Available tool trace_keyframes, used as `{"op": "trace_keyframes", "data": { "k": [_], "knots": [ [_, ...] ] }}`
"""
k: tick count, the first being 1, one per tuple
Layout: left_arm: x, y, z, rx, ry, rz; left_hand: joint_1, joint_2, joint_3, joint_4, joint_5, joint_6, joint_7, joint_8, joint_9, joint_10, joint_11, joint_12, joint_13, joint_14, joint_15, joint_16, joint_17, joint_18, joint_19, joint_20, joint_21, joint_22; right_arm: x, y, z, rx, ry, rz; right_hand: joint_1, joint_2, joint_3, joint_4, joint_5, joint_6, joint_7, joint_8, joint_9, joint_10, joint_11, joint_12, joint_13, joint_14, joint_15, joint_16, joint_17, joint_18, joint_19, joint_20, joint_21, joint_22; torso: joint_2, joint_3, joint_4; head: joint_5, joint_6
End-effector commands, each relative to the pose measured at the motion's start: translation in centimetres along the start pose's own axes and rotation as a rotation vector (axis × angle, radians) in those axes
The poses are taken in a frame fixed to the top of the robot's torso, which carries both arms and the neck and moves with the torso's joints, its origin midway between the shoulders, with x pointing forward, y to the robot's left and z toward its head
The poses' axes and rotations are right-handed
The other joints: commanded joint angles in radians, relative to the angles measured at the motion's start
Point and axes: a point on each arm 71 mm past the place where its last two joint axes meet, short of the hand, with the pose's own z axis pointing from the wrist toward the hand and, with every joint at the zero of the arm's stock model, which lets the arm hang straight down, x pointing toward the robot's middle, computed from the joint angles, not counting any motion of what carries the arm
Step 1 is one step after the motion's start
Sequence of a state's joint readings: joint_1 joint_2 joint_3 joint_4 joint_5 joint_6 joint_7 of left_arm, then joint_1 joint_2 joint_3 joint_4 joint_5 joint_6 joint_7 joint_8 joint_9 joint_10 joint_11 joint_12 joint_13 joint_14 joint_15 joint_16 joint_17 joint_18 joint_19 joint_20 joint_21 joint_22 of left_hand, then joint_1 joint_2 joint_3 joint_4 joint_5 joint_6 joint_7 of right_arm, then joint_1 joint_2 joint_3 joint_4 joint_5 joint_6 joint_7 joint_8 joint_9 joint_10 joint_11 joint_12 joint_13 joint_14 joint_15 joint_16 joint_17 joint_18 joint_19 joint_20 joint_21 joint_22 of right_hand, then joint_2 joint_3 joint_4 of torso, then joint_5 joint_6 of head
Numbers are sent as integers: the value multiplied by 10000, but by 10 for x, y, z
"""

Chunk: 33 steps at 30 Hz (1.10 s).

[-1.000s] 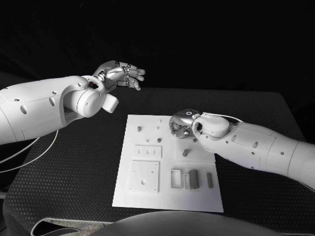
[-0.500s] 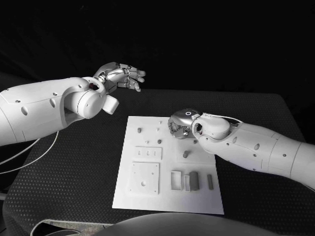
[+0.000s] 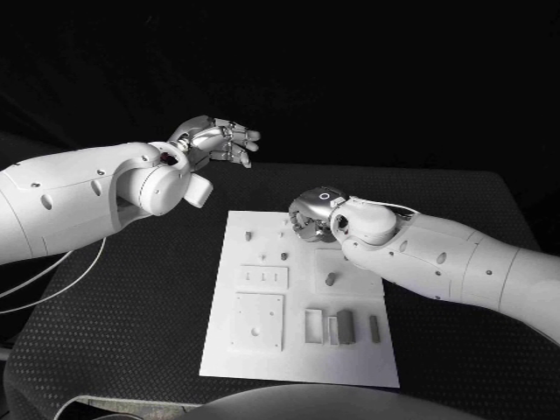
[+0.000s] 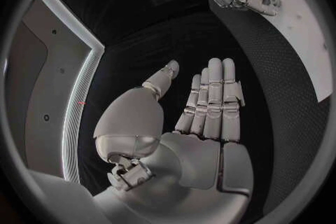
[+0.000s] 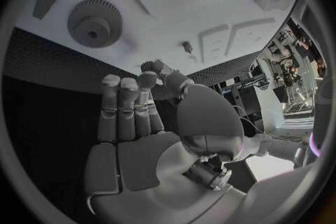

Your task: Assemble the parts on the task board

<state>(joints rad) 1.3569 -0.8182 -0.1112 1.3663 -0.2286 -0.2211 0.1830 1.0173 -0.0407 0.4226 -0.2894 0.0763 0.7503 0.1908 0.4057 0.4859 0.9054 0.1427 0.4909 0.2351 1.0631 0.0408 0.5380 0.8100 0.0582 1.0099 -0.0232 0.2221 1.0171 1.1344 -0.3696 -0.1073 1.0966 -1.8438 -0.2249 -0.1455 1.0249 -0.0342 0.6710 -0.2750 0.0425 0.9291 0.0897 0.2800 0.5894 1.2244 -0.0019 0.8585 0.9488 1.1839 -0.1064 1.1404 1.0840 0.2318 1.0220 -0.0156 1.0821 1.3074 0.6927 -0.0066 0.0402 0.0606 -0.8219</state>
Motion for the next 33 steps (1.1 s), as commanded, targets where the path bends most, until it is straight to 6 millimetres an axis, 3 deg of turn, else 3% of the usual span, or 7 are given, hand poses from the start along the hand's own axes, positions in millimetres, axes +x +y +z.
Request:
{"op": "trace_keyframes", "data": {
  "k": [1, 13, 15, 33],
  "knots": [
    [2, -2, 1, 125, 171, 5, -29, -69, -53, -8, -58, -6, 73, -46, -10, -54, -15, -39, 9, -14, -24, 40, 12, 127, -19, -69, -58, 11, -3, 3, 5, -9, -363, -322, -11, -68, 77, -11, 59, 146, 203, -58, 3, 78, -17, -45, 18, 69, -14, -69, 15, 300, 77, -13, 53, 126, 8, -2, 14, -2, 79],
    [4, -8, 4, 219, 245, 25, -33, -73, -56, -8, -59, -6, 74, -47, -13, -54, -14, -41, 12, -17, -24, 41, 13, 115, -16, -78, -65, 11, -8, 11, 14, -73, -871, -641, 1, -127, 129, -34, 59, 113, 207, -90, 4, 106, -14, -55, 26, 97, -14, -71, 15, 300, 102, -31, 62, 122, 72, -13, 116, 5, 207],
    [5, -9, 4, 246, 241, 35, -33, -73, -56, -8, -59, -6, 74, -47, -13, -54, -14, -41, 12, -17, -24, 42, 13, 113, -16, -80, -66, 11, -9, 11, 15, -34, -939, -688, 2, -136, 133, -38, 58, 114, 207, -91, 6, 108, -14, -56, 27, 98, -13, -72, 15, 300, 104, -33, 63, 122, 111, -28, 160, -17, 238],
    [8, -15, 6, 352, 316, 69, -31, -76, -57, -9, -58, -5, 74, -47, -17, -53, -15, -41, 15, -19, -24, 44, 14, 99, -12, -94, -74, 11, -9, 4, 20, 154, -1106, -813, 23, -173, 169, -60, 59, 119, 207, -97, 13, 128, -14, -64, 33, 115, -12, -75, 15, 300, 116, -45, 69, 120, 373, -121, 361, -92, 391]
  ]
}}
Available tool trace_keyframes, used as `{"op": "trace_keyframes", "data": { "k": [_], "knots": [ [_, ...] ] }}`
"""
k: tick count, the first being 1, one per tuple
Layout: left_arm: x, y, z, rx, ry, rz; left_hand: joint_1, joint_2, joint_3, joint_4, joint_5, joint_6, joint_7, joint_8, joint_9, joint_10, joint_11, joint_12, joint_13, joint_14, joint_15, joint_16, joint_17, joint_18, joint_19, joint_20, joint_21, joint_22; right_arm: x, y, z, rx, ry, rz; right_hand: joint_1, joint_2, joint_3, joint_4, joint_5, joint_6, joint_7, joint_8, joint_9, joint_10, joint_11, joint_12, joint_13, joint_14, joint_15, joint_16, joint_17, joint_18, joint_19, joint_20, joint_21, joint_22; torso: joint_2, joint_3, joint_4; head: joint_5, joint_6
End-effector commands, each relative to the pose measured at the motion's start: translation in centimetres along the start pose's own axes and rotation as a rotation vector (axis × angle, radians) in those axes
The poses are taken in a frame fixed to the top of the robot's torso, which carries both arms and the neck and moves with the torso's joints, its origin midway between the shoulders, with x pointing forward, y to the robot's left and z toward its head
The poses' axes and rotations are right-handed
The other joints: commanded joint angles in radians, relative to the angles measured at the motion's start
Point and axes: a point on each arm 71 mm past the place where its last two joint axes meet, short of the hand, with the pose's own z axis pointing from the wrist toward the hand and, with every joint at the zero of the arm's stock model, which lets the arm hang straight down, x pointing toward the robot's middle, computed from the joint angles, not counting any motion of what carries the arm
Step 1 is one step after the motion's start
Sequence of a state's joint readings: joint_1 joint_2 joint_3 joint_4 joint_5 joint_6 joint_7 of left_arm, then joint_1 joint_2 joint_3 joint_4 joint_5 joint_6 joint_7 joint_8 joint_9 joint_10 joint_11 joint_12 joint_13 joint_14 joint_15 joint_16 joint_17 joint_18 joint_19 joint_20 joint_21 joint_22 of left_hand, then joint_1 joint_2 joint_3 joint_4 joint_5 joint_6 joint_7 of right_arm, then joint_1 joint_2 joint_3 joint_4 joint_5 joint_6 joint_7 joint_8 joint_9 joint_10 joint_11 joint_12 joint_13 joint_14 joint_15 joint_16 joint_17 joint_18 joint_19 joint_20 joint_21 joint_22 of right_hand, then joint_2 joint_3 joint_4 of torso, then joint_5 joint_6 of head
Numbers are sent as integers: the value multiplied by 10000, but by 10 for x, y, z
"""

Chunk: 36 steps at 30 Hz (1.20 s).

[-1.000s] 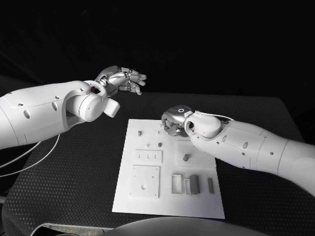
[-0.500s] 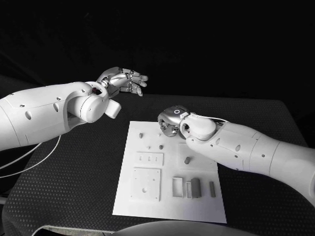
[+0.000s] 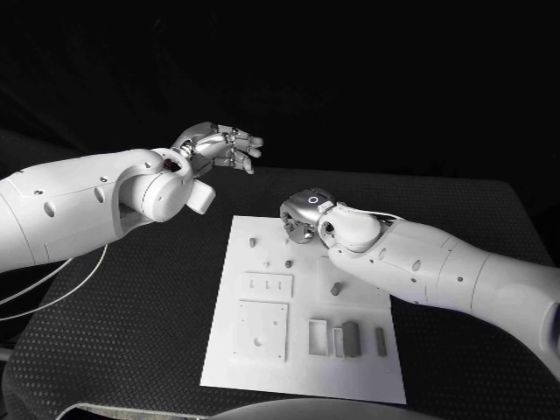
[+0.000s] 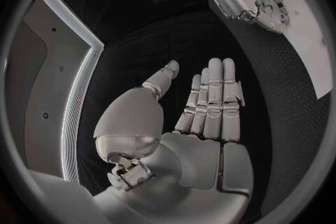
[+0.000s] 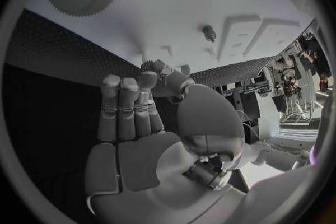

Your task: Assemble the parts on the task board

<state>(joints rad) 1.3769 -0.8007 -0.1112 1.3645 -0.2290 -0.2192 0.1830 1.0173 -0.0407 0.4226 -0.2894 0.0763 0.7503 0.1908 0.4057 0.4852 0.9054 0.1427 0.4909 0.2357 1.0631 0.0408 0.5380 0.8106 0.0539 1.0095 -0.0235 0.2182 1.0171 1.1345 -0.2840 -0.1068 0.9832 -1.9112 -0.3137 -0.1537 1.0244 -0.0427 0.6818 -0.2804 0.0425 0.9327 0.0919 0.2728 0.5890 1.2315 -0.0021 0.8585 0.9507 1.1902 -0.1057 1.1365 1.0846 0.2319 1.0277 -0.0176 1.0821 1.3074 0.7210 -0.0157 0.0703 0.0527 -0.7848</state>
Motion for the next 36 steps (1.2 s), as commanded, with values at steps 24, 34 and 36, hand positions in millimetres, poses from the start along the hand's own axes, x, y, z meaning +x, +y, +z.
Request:
{"op": "trace_keyframes", "data": {
  "k": [24, 34, 36],
  "knots": [
    [2, -2, 1, 70, 183, 17, -44, -84, -66, -6, -64, -10, 76, -52, -17, -66, -10, -50, 12, -26, -21, 46, 9, 115, -3, -114, -51, 10, 0, -7, -2, 79, -141, -171, 46, -76, 98, -14, 59, 85, 186, -35, 25, 77, -12, -73, 21, 69, -17, -39, 10, 299, 69, -34, 75, 118, 160, -37, 81, -30, -23],
    [0, -1, 1, 34, 152, 25, -56, -96, -76, -6, -77, -16, 79, -57, -22, -86, -3, -62, 11, -31, -17, 46, 9, 98, -3, -127, -62, 10, 0, -8, -3, 82, -180, -153, 45, -97, 100, -24, 58, 87, 187, -38, 28, 80, -11, -78, 23, 71, -16, -42, 10, 299, 69, -36, 76, 119, 163, -45, 83, -49, -30],
    [-1, -1, 1, 31, 154, 25, -58, -99, -78, -6, -80, -17, 80, -57, -22, -88, -2, -64, 11, -32, -16, 46, 9, 95, -3, -129, -64, 10, 0, -7, -3, 67, -179, -141, 45, -100, 100, -25, 58, 87, 187, -38, 28, 80, -11, -79, 23, 72, -16, -42, 10, 299, 69, -36, 76, 119, 163, -42, 86, -53, -28]
  ]
}}
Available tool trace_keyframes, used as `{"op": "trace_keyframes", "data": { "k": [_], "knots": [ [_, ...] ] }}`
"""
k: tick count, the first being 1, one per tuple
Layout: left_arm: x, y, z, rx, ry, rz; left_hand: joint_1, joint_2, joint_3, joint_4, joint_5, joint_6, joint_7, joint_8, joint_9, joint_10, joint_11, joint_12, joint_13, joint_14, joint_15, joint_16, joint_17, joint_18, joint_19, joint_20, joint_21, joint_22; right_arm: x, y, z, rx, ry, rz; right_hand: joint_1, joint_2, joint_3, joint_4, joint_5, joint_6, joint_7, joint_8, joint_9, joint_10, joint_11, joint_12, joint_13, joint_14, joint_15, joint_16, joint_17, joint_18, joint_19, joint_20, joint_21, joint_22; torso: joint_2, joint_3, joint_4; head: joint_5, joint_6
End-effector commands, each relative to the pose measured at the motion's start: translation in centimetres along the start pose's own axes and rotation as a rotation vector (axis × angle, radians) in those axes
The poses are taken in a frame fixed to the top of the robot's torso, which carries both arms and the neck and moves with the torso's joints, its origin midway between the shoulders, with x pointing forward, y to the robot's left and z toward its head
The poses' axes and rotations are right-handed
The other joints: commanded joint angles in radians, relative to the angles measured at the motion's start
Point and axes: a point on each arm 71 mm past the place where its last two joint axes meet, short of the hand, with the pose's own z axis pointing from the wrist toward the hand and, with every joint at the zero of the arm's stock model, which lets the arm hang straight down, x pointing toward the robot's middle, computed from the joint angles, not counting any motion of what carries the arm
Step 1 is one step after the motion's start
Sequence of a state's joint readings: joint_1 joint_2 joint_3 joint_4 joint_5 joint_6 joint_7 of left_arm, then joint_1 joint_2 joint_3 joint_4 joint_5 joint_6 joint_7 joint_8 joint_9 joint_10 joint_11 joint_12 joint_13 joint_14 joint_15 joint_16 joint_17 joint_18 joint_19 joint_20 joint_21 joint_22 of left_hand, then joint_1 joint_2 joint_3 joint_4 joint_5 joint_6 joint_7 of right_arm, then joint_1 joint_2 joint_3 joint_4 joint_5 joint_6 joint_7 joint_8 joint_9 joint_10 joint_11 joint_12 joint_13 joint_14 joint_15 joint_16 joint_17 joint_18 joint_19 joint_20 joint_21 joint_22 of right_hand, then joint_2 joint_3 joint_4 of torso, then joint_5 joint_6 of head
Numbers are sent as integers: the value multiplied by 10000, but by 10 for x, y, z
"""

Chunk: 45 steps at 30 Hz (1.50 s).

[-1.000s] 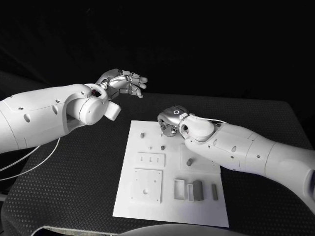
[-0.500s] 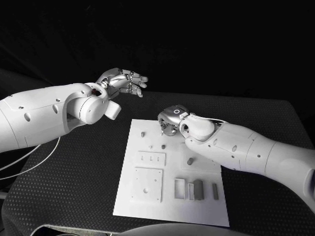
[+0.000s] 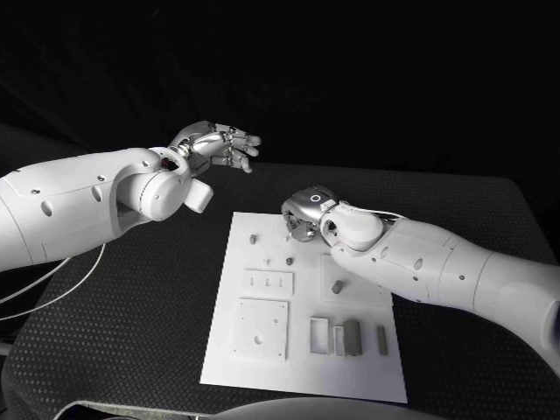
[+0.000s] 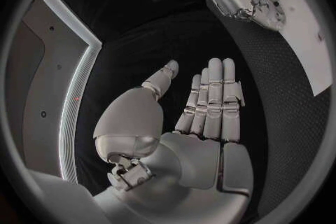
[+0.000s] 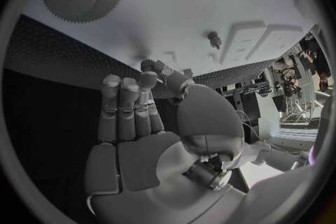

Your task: Assemble the parts on the task board

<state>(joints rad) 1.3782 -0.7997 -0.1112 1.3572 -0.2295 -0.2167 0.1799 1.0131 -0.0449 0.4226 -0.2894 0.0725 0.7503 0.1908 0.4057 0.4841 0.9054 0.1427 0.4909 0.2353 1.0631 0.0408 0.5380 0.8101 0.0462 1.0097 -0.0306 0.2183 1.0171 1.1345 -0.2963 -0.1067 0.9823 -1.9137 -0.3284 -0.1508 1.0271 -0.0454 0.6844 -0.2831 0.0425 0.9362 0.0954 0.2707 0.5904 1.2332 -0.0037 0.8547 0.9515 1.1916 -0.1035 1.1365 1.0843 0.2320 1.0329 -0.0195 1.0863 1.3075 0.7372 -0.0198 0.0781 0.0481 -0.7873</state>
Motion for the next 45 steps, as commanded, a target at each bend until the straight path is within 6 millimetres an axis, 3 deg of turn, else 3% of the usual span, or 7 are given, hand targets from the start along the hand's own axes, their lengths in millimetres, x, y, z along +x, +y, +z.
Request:
{"op": "trace_keyframes", "data": {
  "k": [1, 6, 12, 17, 30, 36, 45],
  "knots": [
    [2, -1, 0, 55, 190, 5, -17, -58, -79, -6, -44, -17, 80, -57, -12, -89, -2, -65, 15, -33, -16, 46, 13, 170, -5, -59, -65, 9, -1, 0, 0, -13, -75, -79, 16, -81, 73, 1, 58, 51, 152, -18, 14, 63, 6, -43, 16, 57, -37, -44, 12, 298, 16, -18, 34, 118, 1, -2, 9, -8, -1],
    [2, -2, 1, 56, 200, 3, -22, -61, -83, -6, -49, -20, 81, -59, -14, -93, -1, -66, 16, -34, -15, 46, 13, 165, -4, -64, -68, 9, -1, -1, 0, 66, -129, 109, -39, -284, 63, 16, 45, -188, 203, -168, -36, 24, 58, -97, 12, 23, -4, -86, 2, 298, -6, -13, 10, 105, 1, -16, 9, -11, 13],
    [2, -1, 0, 33, 193, 5, -25, -63, -87, -5, -55, -23, 82, -61, -16, -96, 1, -68, 17, -35, -14, 46, 13, 159, -3, -69, -71, 9, -2, -5, 0, 246, -217, 174, -264, -1368, 211, 616, 36, -2027, 627, -1203, -477, -247, 459, -252, 6, -142, 374, -263, -57, 298, -71, 73, -167, -8, 1, -17, 12, -25, -2],
    [0, -1, 0, 24, 148, 14, -26, -68, -90, -7, -58, -25, 83, -62, -17, -98, 2, -70, 17, -36, -13, 47, 13, 155, -2, -74, -75, 9, -2, -9, -4, 330, -330, 240, -91, -1930, 444, 1262, 61, -2365, 755, -1332, -487, -312, 577, -199, 69, -156, 484, -262, -39, 298, -49, 107, -183, -25, -5, -19, 0, -57, 3],
    [-13, 2, -3, -36, -179, 72, -19, -71, -89, -11, -60, -26, 82, -63, -19, -99, 1, -70, 19, -37, -13, 48, 13, 148, 0, -84, -80, 9, -48, -33, -42, 238, -1554, 1710, 170, -1946, 327, 1442, 57, -1678, 672, -838, -191, -1079, 512, -855, -287, -873, 464, -977, -361, 240, -778, 327, -706, -171, -68, -5, -143, -114, 159],
    [-18, 3, -4, -57, -291, 92, -14, -73, -89, -12, -61, -22, 81, -61, -19, -96, 0, -68, 21, -36, -14, 49, 14, 144, 1, -89, -82, 10, -54, -55, -66, 417, -1331, 1786, 81, -1962, 353, 1157, 93, -1553, 845, -553, 18, -1769, 821, -4072, -2992, -1839, 1246, -3290, -2134, -86, -2097, 1023, -2320, -998, -136, 13, -291, -78, 195],
    [-20, 4, -4, -87, -334, 106, -2, -74, -86, -12, -61, -15, 79, -57, -19, -91, -2, -65, 25, -35, -15, 51, 14, 137, 6, -99, -85, 11, -45, -66, -78, 569, -139, 1243, 274, -1987, 44, 1063, 61, -1221, 785, -323, 67, -533, 649, -4549, -3578, -740, 626, -2159, -1819, 298, -1009, 876, -1463, -642, -207, 82, -476, 68, 156]
  ]
}}
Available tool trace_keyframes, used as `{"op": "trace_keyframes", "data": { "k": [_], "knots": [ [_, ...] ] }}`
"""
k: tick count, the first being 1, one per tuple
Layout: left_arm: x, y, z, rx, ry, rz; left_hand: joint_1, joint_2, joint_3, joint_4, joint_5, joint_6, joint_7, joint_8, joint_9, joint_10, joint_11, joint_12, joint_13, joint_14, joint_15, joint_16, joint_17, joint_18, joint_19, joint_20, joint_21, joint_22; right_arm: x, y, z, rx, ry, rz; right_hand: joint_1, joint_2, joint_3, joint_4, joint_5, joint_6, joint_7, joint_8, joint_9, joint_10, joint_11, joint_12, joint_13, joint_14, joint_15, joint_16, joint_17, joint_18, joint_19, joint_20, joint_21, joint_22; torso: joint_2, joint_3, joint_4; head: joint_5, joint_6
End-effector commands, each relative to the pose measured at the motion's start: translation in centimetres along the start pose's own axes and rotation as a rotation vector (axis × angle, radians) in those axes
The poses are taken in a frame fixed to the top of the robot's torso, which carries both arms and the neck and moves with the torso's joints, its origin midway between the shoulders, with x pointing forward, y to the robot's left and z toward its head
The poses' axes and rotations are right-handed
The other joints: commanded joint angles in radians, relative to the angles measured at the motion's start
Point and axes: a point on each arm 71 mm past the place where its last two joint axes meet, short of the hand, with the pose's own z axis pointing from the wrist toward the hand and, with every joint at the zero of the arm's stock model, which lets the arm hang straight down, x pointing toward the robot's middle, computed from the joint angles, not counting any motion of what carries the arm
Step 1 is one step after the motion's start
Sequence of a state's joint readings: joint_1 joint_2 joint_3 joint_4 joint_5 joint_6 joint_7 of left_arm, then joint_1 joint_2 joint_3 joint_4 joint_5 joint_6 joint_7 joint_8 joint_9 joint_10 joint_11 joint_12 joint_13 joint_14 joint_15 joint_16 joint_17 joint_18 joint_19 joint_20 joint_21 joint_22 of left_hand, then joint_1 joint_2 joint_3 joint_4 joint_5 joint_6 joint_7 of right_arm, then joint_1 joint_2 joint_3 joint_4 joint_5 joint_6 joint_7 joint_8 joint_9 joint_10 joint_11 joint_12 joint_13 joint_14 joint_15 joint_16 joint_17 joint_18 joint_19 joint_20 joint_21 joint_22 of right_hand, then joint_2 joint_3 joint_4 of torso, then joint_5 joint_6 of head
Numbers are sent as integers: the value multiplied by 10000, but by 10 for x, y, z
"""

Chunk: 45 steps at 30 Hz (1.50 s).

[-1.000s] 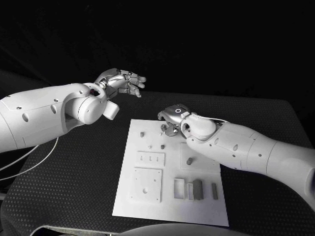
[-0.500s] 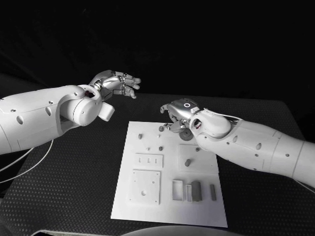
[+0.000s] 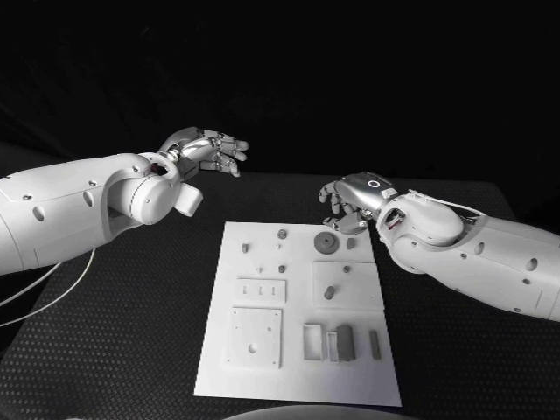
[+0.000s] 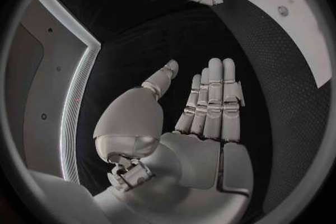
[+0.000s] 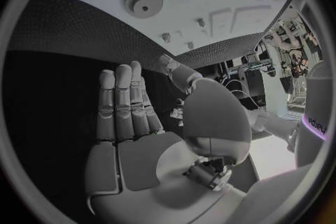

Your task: Assemble the parts on the task board

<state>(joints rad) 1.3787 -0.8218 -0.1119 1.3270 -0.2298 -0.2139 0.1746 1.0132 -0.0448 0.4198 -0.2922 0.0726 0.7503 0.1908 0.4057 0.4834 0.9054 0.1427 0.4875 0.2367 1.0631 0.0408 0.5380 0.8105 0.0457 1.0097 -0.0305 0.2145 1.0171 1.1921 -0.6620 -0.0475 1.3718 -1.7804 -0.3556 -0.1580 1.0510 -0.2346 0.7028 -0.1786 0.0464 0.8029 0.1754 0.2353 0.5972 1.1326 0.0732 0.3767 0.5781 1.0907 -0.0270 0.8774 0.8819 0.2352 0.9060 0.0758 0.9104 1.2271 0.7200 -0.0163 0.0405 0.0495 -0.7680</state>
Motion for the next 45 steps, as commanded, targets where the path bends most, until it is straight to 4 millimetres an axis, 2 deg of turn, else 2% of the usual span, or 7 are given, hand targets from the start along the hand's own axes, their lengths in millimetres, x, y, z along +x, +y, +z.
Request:
{"op": "trace_keyframes", "data": {
  "k": [1, 2, 5, 10, 22, 27, 45],
  "knots": [
    [1, -1, 1, 93, 132, 11, -2, -74, -58, 16, -61, -14, 79, -56, -12, -90, -2, -31, 11, -34, -16, 52, 10, 141, 6, -101, -48, 11, 7, -3, -1, 50, 871, -329, 18, -168, -180, 23, 18, 87, -30, 8, -15, 584, -130, 315, 228, 315, -165, 561, 279, 266, 308, -103, 368, 205, -27, 39, -77, 24, -35],
    [1, -1, 1, 91, 129, 12, -2, -74, -58, 16, -61, -14, 79, -56, -12, -90, -2, -30, 12, -34, -16, 52, 10, 140, 7, -101, -48, 11, 8, -4, -1, 85, 930, -367, 29, -249, -219, 38, 14, 24, -61, -47, -47, 738, -155, 484, 406, 385, -212, 817, 428, 265, 423, -170, 523, 292, -29, 52, -91, 28, -40],
    [1, -1, 1, 95, 141, 9, 0, -75, -58, 16, -61, -12, 78, -55, -12, -89, -2, -30, 12, -34, -16, 52, 11, 138, 7, -103, -49, 11, 14, -7, -1, 186, 1073, -479, 39, -360, -253, 98, 32, -30, -80, -123, -94, 785, -206, 836, 908, 366, -258, 1296, 722, 266, 537, -308, 776, 459, -22, 20, -59, -45, -24],
    [1, -1, 1, 90, 148, 9, 2, -74, -58, 17, -61, -9, 77, -53, -12, -86, -3, -29, 14, -34, -16, 53, 11, 134, 8, -106, -51, 11, 28, -2, 0, 146, 1437, -436, -9, -431, -288, 227, 7, -46, -126, -198, -141, 710, -246, 1494, 1722, 384, -316, 1961, 1071, 266, 685, -477, 1160, 714, -23, 15, -46, -48, -32],
    [2, -1, 1, 86, 176, 5, 3, -72, -58, 19, -62, -1, 75, -49, -12, -83, -4, -27, 17, -37, -16, 53, 10, 124, 10, -113, -56, 12, 50, 3, 4, 240, 1869, -509, -86, -392, -359, 322, 15, 186, -294, -161, -123, 1155, -429, 2327, 2395, 842, -502, 2891, 1447, 266, 1166, -810, 1816, 1012, -10, -2, 4, -119, -65],
    [1, -1, 1, 83, 176, 5, 4, -72, -59, 19, -62, 0, 74, -48, -13, -82, -4, -27, 18, -38, -16, 53, 10, 120, 11, -116, -59, 12, 52, 4, 5, 294, 1806, -664, -84, -325, -349, 328, 20, 279, -349, -142, -103, 1283, -486, 2647, 2610, 1007, -558, 3168, 1530, 266, 1312, -941, 2064, 1031, -13, 0, -23, -71, -107],
    [2, -1, 0, 90, 211, -1, 1, -71, -63, 21, -63, 0, 73, -49, -16, -84, -4, -28, 21, -40, -16, 53, 9, 104, 13, -128, -67, 12, 60, -4, 13, 544, 2176, -946, -129, -224, -298, 360, 20, 224, -356, -224, -134, 1375, -495, 2831, 2708, 1100, -565, 3364, 1580, 266, 1367, -1066, 2261, 1011, -22, 4, -24, -41, -213]
  ]
}}
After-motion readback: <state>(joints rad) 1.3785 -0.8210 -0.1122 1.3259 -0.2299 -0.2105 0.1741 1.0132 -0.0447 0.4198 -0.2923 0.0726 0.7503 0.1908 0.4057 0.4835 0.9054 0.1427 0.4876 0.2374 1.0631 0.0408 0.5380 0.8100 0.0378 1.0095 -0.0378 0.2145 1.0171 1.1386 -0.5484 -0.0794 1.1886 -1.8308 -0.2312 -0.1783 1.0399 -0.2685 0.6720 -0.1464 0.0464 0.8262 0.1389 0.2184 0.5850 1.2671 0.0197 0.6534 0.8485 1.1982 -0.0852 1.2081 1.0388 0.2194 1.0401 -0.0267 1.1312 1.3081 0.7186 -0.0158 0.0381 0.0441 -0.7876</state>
